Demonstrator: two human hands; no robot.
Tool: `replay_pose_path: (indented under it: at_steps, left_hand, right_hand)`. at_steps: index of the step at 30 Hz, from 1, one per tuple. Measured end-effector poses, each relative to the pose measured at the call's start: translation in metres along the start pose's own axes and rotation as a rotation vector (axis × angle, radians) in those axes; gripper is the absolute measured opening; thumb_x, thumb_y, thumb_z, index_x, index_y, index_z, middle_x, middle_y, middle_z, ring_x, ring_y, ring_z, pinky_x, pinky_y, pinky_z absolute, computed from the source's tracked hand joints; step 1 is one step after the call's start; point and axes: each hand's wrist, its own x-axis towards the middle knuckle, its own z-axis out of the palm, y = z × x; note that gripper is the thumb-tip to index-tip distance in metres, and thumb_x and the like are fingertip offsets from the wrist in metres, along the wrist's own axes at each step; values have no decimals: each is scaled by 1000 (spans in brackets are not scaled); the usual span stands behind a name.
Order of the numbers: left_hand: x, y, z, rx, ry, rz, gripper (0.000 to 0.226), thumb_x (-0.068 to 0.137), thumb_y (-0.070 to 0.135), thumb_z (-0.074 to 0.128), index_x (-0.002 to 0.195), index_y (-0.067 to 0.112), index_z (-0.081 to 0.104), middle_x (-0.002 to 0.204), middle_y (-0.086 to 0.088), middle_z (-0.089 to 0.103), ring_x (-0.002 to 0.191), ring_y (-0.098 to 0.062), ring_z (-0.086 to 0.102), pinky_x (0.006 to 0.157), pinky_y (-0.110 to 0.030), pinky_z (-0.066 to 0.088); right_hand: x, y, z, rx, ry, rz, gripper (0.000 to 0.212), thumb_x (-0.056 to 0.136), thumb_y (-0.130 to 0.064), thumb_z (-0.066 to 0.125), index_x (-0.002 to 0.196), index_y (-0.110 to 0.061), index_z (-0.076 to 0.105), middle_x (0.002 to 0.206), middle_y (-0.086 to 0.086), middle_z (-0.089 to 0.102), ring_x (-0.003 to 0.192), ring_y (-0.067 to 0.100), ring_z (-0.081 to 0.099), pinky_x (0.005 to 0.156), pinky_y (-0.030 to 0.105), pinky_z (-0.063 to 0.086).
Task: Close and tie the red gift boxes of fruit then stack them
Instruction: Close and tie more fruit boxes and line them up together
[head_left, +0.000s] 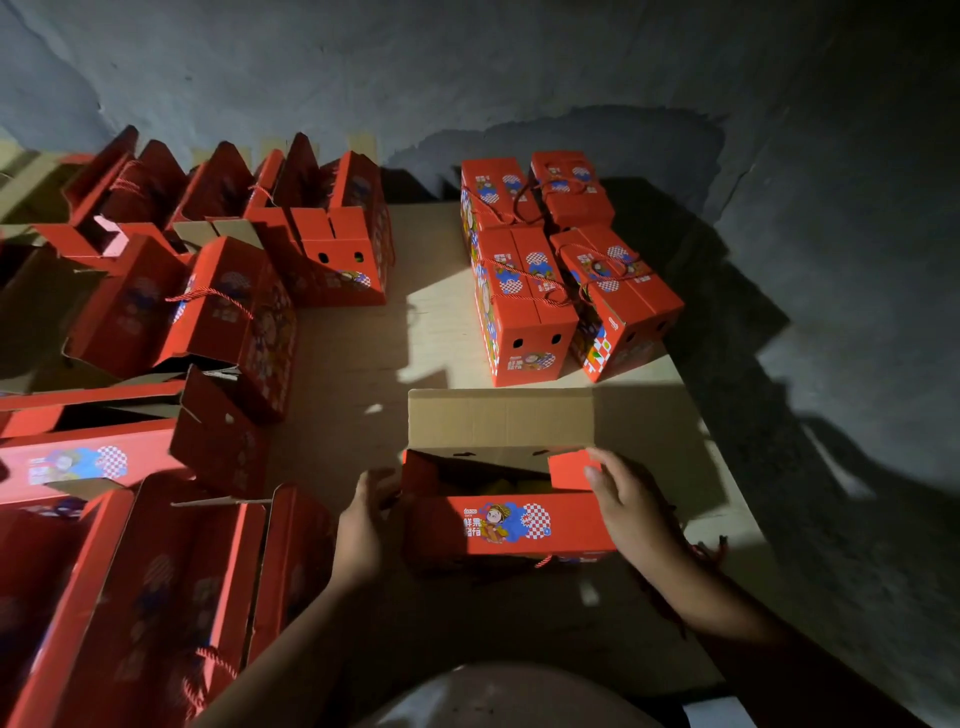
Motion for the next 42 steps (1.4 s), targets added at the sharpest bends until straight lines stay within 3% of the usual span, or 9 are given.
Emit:
replay_pose_path:
  at_steps: [7,13,17,20,25,29,33,37,42]
  left_hand:
    - [8,-3,1,-44,-90,-92,23,98,20,66,121,19,68,108,2,73,99,-15,70,88,-46,58]
    - [16,-9,4,-67,-163,-150,34,102,17,59,134,7,62,118,-11,71,108,-28,68,95,-53,54]
    - [16,-5,2,-89,-200,-143,22,100,13,60,119,16,69,104,-4,75,98,-24,71,84,-45,57]
    - [18,-8,2,-136,-232,-145,41,82,23,55,121,16,68,105,-14,75,91,-26,69,79,-45,52]
    - [19,-5,2,-125,-243,-147,56,77,28,51,130,11,64,113,-14,73,102,-31,69,90,-52,54]
    - [14,-3,1,-160,-243,-135,23,86,23,51,97,22,71,89,1,71,76,-18,61,65,-35,52]
    - [14,-4,4,-293,-219,-247,14,93,25,58,95,23,71,90,2,72,83,-16,65,78,-34,53]
    - [16,-3,5,18,-155,-26,11,97,33,68,97,25,75,90,6,76,87,-6,71,77,-35,56]
    - [19,-1,9,146,-60,49,8,96,28,69,103,26,72,95,9,72,90,-14,70,76,-32,56]
  right_hand:
    - [66,-46,-10,338,13,242,71,99,-74,29,160,-39,21,167,-3,26,149,24,33,110,44,32]
    - [72,-53,-19,604,30,257,70,98,-75,27,96,-22,73,110,6,73,106,28,66,92,42,50]
    - [42,-37,-10,374,-40,97,38,91,-70,53,84,-38,73,92,-11,76,91,17,71,83,41,56]
    - [26,-23,4,110,-63,-108,10,88,-45,73,90,-36,70,107,-19,69,106,5,63,88,21,47]
    - [19,-24,7,-175,-166,-258,43,91,-53,68,130,-38,60,140,-16,44,128,4,41,103,27,42]
    - [20,-31,18,-401,-182,-291,56,99,-58,53,151,-40,45,160,-7,30,143,21,27,117,39,36]
    - [23,-23,31,-593,-154,-329,61,101,-60,45,157,-40,31,159,2,28,141,30,31,108,44,45]
    - [25,-18,40,-727,-97,-419,70,95,-57,59,155,-37,31,145,12,40,128,37,49,85,43,60]
    - [29,-17,45,-742,-63,-444,77,91,-55,63,157,-36,27,140,17,41,124,38,49,86,46,60]
